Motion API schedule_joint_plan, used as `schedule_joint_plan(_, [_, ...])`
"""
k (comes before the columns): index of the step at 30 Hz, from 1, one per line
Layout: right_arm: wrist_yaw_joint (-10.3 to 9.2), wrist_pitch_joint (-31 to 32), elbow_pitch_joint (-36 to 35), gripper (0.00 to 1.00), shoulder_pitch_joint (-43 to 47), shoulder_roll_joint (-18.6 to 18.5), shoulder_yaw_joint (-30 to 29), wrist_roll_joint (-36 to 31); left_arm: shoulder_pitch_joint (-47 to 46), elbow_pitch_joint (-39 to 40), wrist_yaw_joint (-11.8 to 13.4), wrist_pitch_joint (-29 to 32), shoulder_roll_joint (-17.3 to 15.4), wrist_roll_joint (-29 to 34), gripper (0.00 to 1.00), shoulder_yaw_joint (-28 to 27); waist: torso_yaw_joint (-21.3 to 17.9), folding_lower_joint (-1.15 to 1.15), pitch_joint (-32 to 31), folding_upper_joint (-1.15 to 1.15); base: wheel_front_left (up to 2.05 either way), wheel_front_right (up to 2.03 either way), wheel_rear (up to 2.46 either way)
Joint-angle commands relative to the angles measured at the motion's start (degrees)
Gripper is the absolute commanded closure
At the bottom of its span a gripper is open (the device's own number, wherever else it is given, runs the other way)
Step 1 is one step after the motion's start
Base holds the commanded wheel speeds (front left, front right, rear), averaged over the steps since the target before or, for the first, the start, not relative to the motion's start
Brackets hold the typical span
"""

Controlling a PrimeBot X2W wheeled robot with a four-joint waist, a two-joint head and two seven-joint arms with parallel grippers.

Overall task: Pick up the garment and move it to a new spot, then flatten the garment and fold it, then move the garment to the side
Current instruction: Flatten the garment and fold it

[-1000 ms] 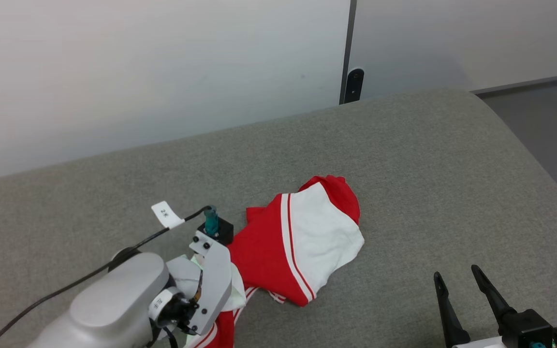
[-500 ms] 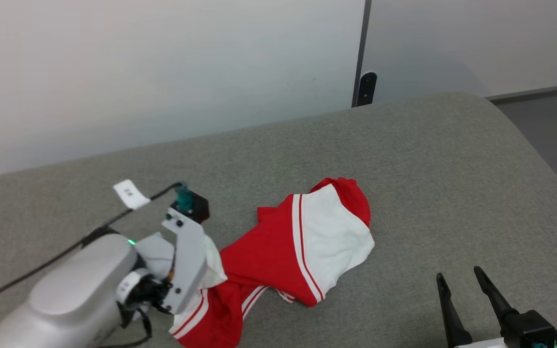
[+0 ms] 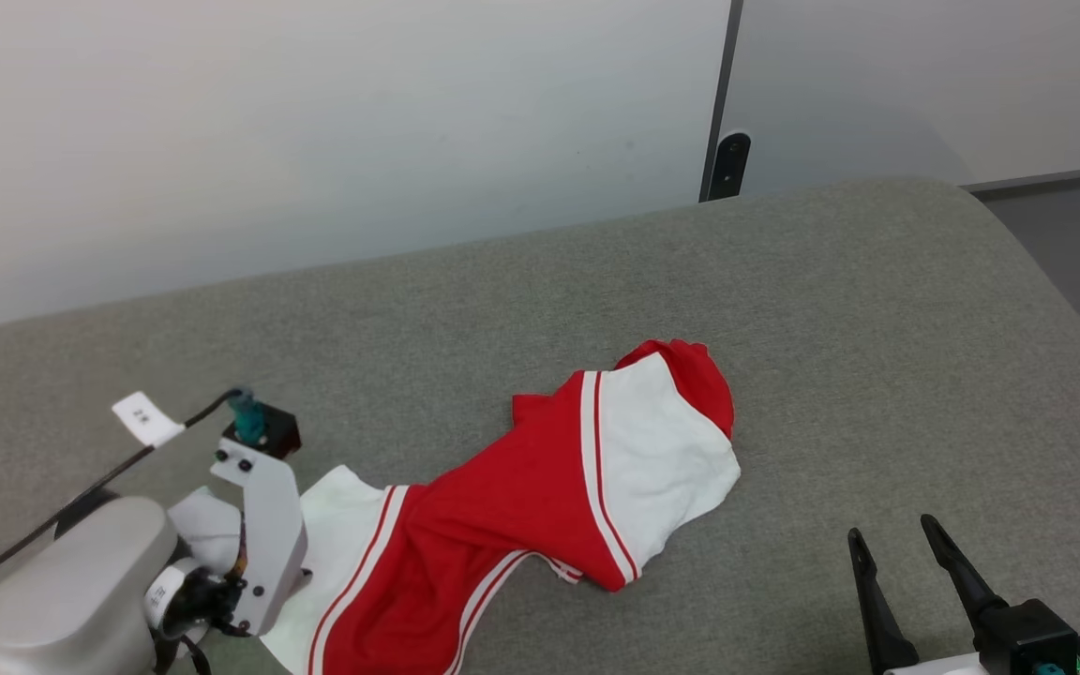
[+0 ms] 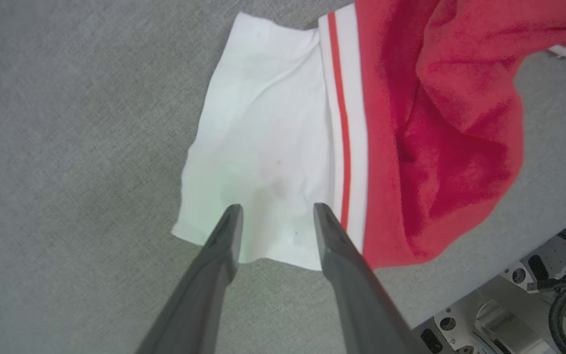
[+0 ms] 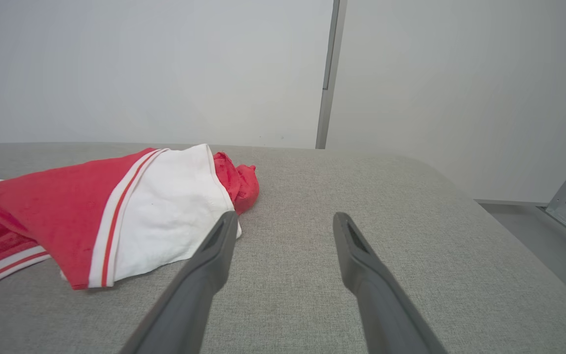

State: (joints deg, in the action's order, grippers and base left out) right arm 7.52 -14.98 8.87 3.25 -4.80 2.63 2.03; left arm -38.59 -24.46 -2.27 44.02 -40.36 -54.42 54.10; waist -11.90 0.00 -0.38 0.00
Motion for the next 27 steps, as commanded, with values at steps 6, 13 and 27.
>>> schedule_joint_plan(6, [-0.06,-0.3,0.4,0.00,-0.5,-0.6,0.1,0.4,0.8,-2.7,0.1,-3.4,1.2,-0.8,0.00,-1.2,0.7,0.00,-0.5,0.00,0.00,0.00,0.00])
schedule_joint_plan(13, [-0.06,-0.3,0.1,0.00,0.2,-1.4,0.7,0.9,2.7,-0.5,-0.5,-11.9,2.2,-1.6,0.00,-3.8,2.4,0.00,-3.1,0.00,0.00,0.00,0.00])
schedule_joint_plan(27, [-0.06,-0.3,-2.0,0.00,2.6,-2.5,3.7,1.1,14.8,9.9,2.5,-40.3,2.9,0.1,0.00,-10.6,7.8,0.00,-8.6,0.00,0.00,0.00,0.00])
